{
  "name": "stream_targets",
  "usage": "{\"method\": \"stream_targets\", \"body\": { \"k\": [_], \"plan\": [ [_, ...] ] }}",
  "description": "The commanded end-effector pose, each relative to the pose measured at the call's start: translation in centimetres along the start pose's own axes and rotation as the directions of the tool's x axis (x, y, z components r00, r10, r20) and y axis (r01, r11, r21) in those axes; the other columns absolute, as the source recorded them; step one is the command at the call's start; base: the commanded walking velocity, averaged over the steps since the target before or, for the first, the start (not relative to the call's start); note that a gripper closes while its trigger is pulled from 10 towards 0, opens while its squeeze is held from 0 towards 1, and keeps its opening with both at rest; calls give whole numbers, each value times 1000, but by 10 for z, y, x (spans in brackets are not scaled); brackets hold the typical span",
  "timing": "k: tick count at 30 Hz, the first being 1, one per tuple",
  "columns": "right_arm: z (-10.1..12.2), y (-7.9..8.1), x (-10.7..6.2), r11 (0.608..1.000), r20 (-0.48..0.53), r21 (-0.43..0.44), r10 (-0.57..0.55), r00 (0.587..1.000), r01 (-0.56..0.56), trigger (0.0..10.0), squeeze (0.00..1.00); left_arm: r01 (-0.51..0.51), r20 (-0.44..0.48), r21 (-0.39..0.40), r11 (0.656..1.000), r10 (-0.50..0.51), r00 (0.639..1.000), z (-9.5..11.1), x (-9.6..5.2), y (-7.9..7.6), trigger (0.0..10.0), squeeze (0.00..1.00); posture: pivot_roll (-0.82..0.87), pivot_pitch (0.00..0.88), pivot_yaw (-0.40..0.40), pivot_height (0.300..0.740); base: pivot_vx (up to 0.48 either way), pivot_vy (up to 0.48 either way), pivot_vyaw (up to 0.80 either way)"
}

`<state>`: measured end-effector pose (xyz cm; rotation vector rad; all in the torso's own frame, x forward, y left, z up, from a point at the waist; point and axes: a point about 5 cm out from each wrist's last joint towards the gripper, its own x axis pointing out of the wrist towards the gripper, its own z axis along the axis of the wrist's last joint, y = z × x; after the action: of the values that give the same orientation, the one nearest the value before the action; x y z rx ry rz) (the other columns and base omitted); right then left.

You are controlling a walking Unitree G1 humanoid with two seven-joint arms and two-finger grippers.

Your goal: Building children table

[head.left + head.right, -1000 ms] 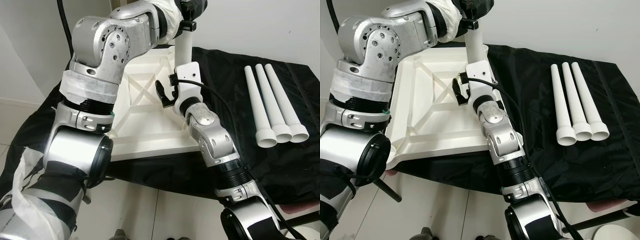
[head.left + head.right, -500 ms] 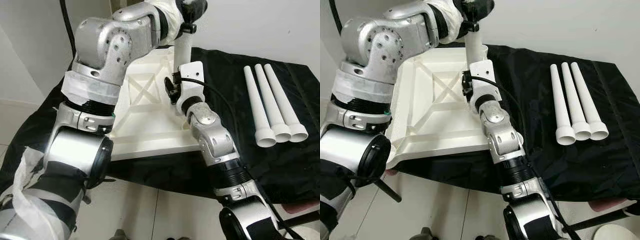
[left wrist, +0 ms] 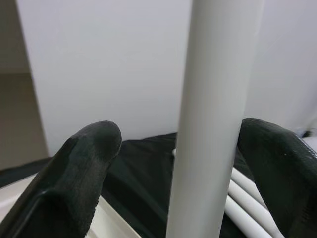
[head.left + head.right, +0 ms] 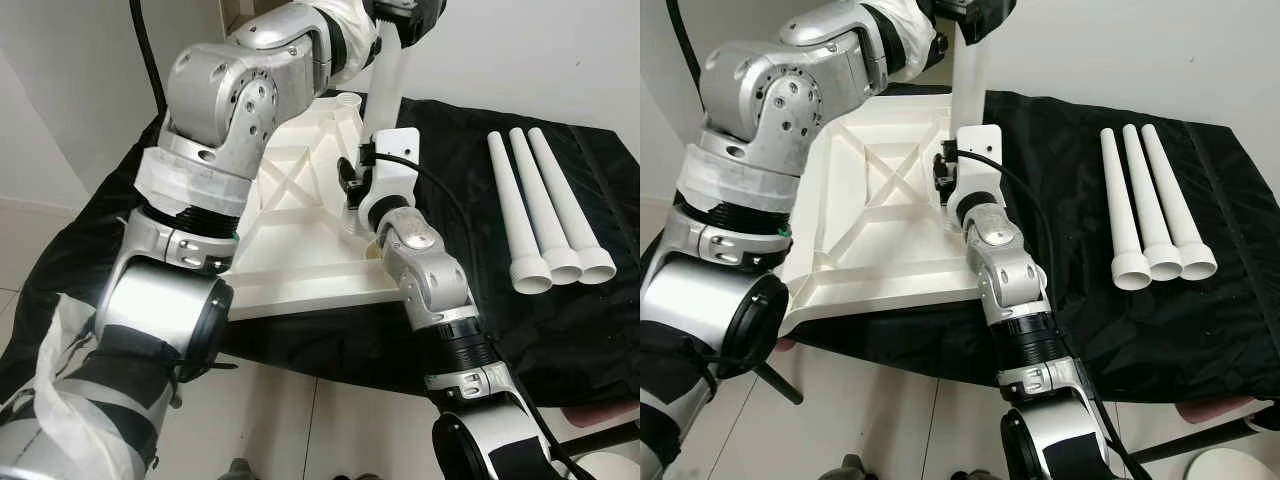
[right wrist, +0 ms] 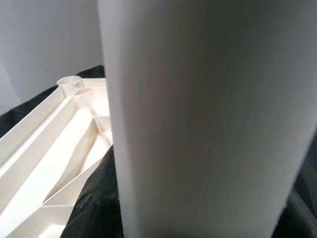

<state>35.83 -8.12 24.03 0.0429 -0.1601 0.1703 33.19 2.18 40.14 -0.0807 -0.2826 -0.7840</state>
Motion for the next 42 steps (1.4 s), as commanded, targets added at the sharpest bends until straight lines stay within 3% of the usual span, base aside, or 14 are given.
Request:
{"method": "stream_targets", "body": {
  "k": [1, 4, 8, 14, 17, 19, 25, 28, 29, 42],
  "plan": [
    [2, -5, 0, 1000, 8, 17, -20, 1000, 20, 10000, 0, 71, 7, -12, 997, -71, 997, -1, -4, -2, 10000, 0, 43, 70, -9, 740, 0, 0, 0],
    [1, -20, -3, 997, 14, 40, -67, 998, 66, 10000, 0, 56, -8, -80, 995, -56, 998, -14, -12, 5, 10000, 0, 45, 71, -10, 740, 0, 0, 0],
    [-1, -36, -9, 994, 36, 28, -107, 994, 106, 10000, 0, 6, -44, -106, 994, -11, 999, -30, -21, 16, 10000, 0, 38, 78, -9, 740, 0, 0, 0],
    [-2, -48, -16, 992, 66, 15, -129, 989, 128, 10000, 0, -40, -61, -91, 995, 34, 998, -45, -29, 24, 10000, 0, 33, 82, -8, 740, 0, 0, 0],
    [-15, -66, -34, 989, 66, -15, -148, 987, 149, 10000, 0, -64, -95, -58, 996, 58, 994, -78, -48, 29, 10000, 0, 26, 87, -4, 740, 0, 0, 0],
    [-21, -70, -43, 990, 61, -36, -134, 989, 137, 10000, 0, -60, -111, -61, 996, 53, 992, -93, -58, 26, 10000, 0, 22, 89, -2, 740, 0, 0, 0],
    [-25, -73, -50, 991, 62, -42, -124, 990, 127, 10000, 0, -27, -115, -63, 998, 20, 993, -105, -68, 20, 10000, 0, 15, 85, 3, 740, 0, 0, 0],
    [-31, -77, -59, 994, 69, -51, -95, 993, 98, 10000, 0, 31, -139, -39, 999, -36, 990, -120, -80, 9, 10000, 0, 12, 83, 4, 740, 0, 0, 0],
    [-35, -78, -67, 996, 79, -62, -59, 995, 64, 10000, 0, 92, -171, -11, 996, -92, 981, -131, -88, 0, 10000, 0, 11, 83, 5, 740, 0, 0, 0],
    [-62, -79, -85, 991, 23, -123, 48, 999, -45, 10000, 0, 226, -284, 19, 974, -211, 935, -165, -109, -21, 10000, 0, 13, 88, 14, 740, 0, 0, 0]
  ]
}}
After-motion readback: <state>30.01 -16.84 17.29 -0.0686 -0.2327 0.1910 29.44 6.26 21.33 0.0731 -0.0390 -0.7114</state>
